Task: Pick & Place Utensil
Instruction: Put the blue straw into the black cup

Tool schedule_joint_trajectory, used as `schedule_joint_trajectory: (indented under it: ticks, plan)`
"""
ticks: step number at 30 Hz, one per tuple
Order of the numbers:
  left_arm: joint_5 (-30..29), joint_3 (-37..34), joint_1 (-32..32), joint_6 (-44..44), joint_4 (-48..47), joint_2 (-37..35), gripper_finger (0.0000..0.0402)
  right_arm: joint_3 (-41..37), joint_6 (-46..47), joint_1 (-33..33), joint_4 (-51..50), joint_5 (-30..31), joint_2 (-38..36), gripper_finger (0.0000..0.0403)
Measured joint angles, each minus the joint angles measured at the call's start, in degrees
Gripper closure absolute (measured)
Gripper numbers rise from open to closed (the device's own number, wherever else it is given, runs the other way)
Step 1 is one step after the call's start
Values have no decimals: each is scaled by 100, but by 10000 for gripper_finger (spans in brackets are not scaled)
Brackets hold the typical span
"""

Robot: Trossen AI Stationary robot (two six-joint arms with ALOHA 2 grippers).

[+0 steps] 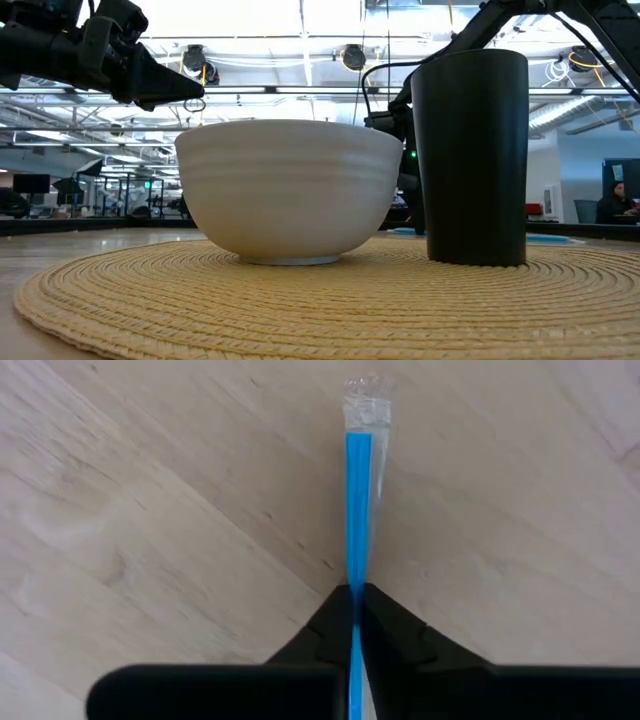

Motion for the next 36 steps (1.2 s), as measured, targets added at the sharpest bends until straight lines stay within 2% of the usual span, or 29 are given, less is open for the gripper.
schedule_joint_trajectory:
  ticks: [6, 12, 23, 36]
  plan:
    - [0, 0, 0, 0, 0, 0, 334, 0, -75, 0, -41, 9, -23, 399]
    - [-2, 0, 2, 17, -2, -2, 334, -44, -221, -7, -155, 38, -377, 401]
    - [-2, 0, 0, 11, -2, 0, 334, -20, -324, 154, -27, 12, -1921, 402]
    - [-2, 0, 0, -2, 11, -2, 334, -14, -306, 861, 486, 1, -3749, 403]
